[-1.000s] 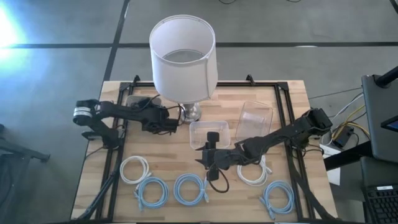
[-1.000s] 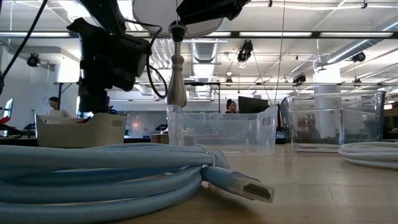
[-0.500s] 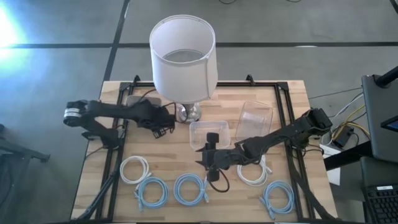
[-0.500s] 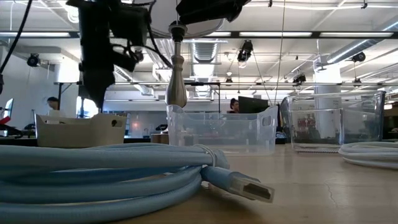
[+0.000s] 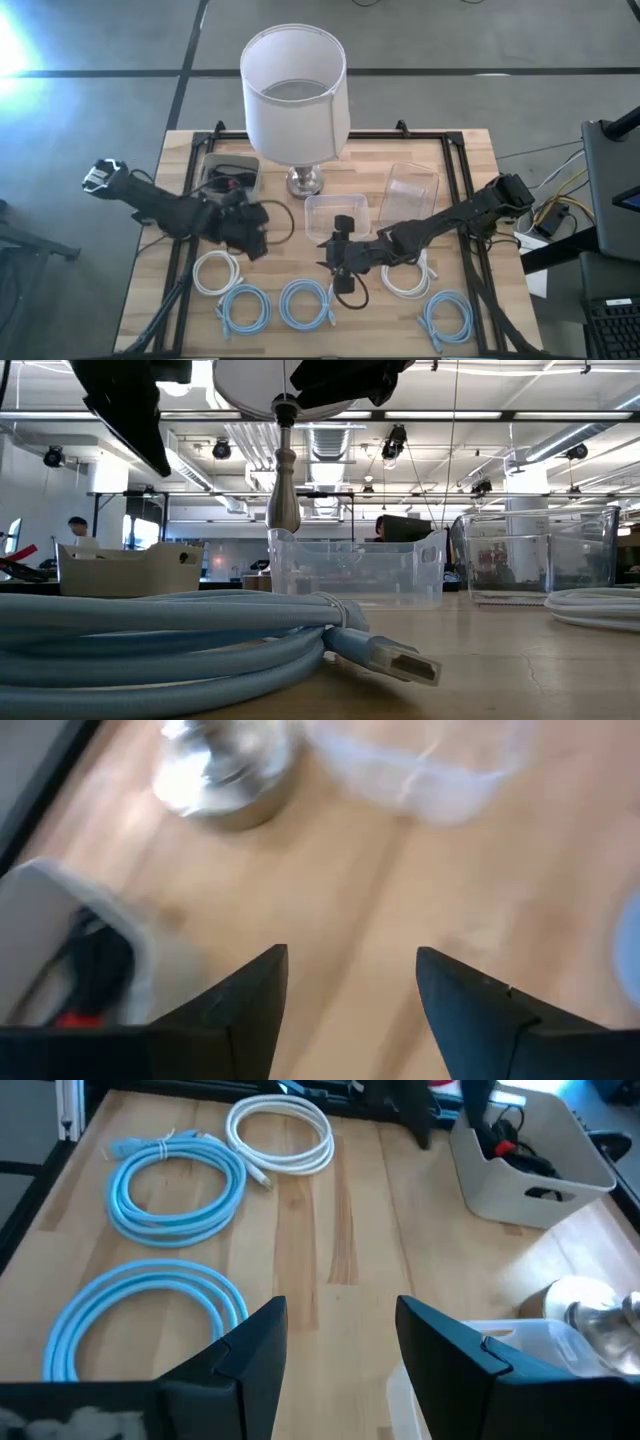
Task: Pick & Place USB Port
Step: Put the left white USB cable into the left transparent bin
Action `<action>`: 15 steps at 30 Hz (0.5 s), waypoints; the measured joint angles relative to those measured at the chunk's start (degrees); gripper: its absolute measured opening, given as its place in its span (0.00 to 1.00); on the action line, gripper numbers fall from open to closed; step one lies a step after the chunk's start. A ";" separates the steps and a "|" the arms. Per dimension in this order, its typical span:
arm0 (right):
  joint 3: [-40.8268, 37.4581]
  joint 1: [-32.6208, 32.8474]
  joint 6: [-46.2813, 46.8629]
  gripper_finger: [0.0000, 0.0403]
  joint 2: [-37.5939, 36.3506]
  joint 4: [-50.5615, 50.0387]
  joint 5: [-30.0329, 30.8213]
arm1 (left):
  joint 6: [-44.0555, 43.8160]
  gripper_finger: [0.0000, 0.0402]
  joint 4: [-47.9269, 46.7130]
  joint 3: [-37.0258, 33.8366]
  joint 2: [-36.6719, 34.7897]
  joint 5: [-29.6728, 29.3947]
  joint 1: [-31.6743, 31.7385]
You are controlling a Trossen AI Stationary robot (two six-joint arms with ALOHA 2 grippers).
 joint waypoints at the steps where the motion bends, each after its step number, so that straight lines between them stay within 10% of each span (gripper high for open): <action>1: 0.00 0.00 0.17 0.46 0.00 -0.05 -0.01 | -0.02 0.56 1.38 0.00 0.21 0.02 -1.33; 15: -0.03 -0.17 2.90 0.46 6.87 -0.16 -10.48 | 1.40 0.56 6.59 -0.04 1.04 1.11 -7.25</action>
